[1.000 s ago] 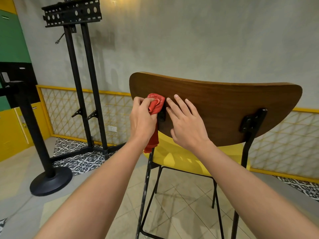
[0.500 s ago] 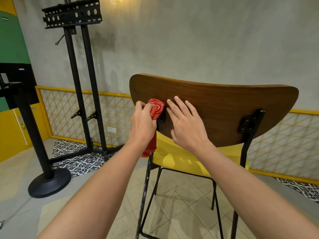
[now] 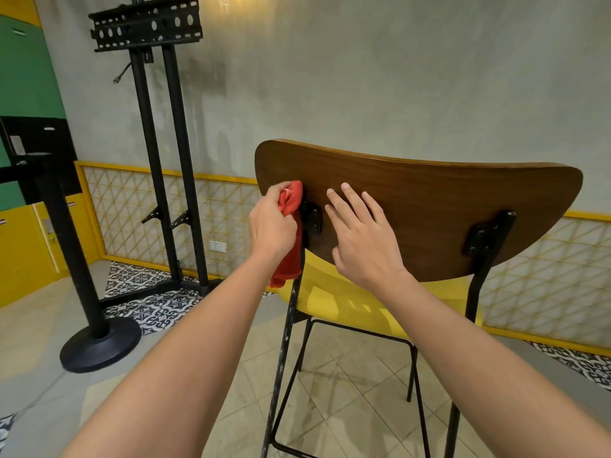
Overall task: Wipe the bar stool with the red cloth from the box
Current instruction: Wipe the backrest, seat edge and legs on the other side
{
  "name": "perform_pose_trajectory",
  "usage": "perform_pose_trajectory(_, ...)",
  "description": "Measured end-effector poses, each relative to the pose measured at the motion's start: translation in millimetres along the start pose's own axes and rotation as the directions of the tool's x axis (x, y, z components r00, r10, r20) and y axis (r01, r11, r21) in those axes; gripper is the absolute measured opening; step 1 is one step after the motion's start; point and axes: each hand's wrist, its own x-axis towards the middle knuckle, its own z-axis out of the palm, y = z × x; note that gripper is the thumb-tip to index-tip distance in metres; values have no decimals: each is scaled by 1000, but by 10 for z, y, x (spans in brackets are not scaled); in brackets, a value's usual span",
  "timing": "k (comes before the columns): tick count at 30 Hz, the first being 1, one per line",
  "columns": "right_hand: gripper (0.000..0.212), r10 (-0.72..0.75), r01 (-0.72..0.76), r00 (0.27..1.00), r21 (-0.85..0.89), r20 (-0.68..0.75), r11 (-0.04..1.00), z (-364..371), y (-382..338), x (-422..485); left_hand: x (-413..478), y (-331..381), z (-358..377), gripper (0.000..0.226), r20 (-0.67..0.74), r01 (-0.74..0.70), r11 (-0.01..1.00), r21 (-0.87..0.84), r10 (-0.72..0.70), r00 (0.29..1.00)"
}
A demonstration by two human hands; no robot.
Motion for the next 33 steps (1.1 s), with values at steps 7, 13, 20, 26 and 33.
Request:
perform_pose_trajectory(7, 64, -10, 10, 999, -3, -42, 1000, 16, 29, -21, -14, -157, 59, 39, 121, 191, 981, -30, -186, 975)
perform_pose_trajectory(13, 64, -18, 19, 997, 13, -74, 1000, 41, 39, -41, 108, -93, 126, 32, 67, 192, 951, -242, -181, 981)
perform_pose_trajectory(20, 64, -5, 5, 998, 9, -57, 1000, 36, 13, -56, 14, -308, 125, 27, 272, 343, 937, -70, -313, 910)
perform_pose_trajectory(26, 65, -11, 10, 999, -19, -40, 1000, 31, 10, -51, -30, -219, 204, 35, 130, 301, 913, -277, -275, 953)
perform_pose_trajectory(33, 65, -17, 16, 999, -28, -28, 999, 29, 4, -54, -127, -308, 175, 27, 189, 306, 943, -133, -279, 942)
